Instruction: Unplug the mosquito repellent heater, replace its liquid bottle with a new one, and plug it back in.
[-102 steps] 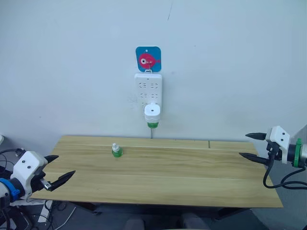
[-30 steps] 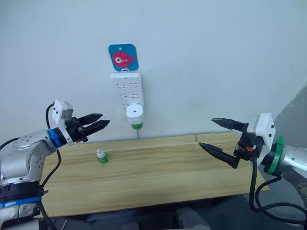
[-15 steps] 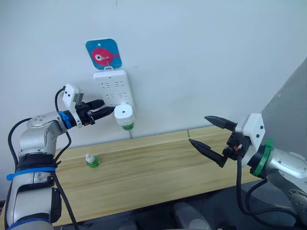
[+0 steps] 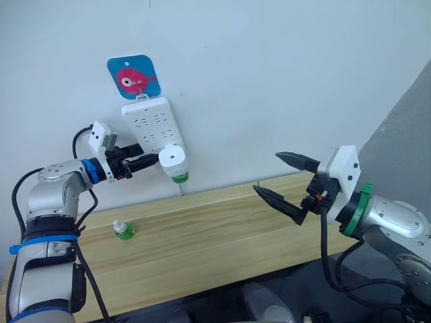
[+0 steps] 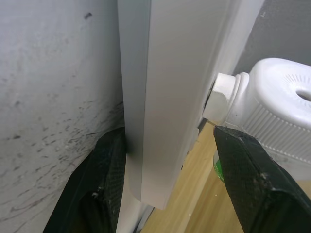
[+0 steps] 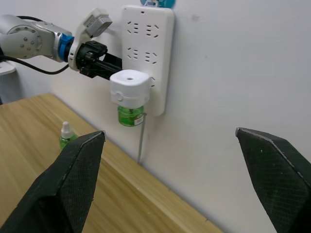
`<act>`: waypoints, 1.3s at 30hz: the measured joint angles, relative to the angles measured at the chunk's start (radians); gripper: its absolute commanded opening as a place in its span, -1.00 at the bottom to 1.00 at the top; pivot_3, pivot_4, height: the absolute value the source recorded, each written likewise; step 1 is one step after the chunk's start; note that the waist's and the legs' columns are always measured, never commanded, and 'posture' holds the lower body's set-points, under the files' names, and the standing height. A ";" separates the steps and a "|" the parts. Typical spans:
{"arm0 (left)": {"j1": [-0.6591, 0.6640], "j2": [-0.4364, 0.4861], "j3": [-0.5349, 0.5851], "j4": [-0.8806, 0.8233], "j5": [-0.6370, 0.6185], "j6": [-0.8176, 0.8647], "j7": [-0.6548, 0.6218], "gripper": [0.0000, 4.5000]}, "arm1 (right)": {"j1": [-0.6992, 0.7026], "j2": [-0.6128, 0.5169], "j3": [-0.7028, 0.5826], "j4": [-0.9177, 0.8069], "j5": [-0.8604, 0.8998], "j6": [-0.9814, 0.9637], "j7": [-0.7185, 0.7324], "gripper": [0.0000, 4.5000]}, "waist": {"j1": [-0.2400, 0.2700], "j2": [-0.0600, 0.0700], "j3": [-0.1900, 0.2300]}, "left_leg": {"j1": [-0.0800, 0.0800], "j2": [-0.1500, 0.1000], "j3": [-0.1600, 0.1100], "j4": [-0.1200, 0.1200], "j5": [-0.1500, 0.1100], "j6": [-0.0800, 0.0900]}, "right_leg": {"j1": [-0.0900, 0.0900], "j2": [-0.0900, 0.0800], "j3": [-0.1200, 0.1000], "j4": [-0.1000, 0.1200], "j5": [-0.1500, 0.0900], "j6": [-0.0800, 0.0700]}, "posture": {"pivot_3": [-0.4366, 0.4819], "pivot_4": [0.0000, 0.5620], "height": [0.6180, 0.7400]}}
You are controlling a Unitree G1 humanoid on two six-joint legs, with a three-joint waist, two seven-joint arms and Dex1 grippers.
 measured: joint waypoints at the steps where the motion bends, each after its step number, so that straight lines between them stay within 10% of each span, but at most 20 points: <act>1: 0.000 0.001 0.002 -0.001 -0.004 0.010 -0.007 -0.10 | 0.000 -0.002 0.011 0.001 0.004 0.007 0.004 1.00 | 0.000 0.000 0.000 | 0.000 0.000 0.000 0.000 0.000 0.000 | 0.000 0.000 0.000 0.000 0.000 0.000 | -0.74 -0.64 1.00; 4: 0.005 0.003 -0.004 -0.019 -0.010 0.021 -0.047 -0.40 | -0.002 -0.003 0.036 0.009 0.010 0.018 0.016 1.00 | 0.001 0.000 0.001 | -0.001 0.000 0.000 0.000 0.000 0.000 | 0.000 0.000 0.000 0.000 0.000 0.000 | -0.73 -0.64 1.00; 14: 0.007 -0.006 -0.004 -0.040 -0.011 0.031 -0.033 -0.41 | -0.162 0.109 0.230 0.155 -0.112 0.021 -0.016 1.00 | -0.001 0.000 0.006 | -0.003 0.000 -0.001 0.004 0.000 0.000 | -0.001 0.000 -0.001 0.001 0.000 0.001 | -0.70 -0.63 1.00; 24: 0.040 -0.005 0.015 -0.112 -0.025 0.059 -0.012 -0.41 | -0.362 0.449 0.476 0.421 -0.458 0.006 -0.260 1.00 | 0.001 0.001 0.007 | -0.014 -0.001 -0.010 0.008 0.000 0.000 | -0.013 -0.001 -0.007 0.012 0.003 -0.004 | -0.66 -0.61 1.00; 39: 0.061 0.001 0.025 -0.150 -0.027 0.084 -0.003 -0.41 | -0.437 0.648 0.522 0.634 -0.595 -0.028 -0.234 1.00 | 0.000 0.002 0.007 | -0.014 -0.001 -0.013 0.009 0.000 0.000 | -0.013 -0.001 -0.012 0.016 0.003 -0.005 | -0.62 -0.61 1.00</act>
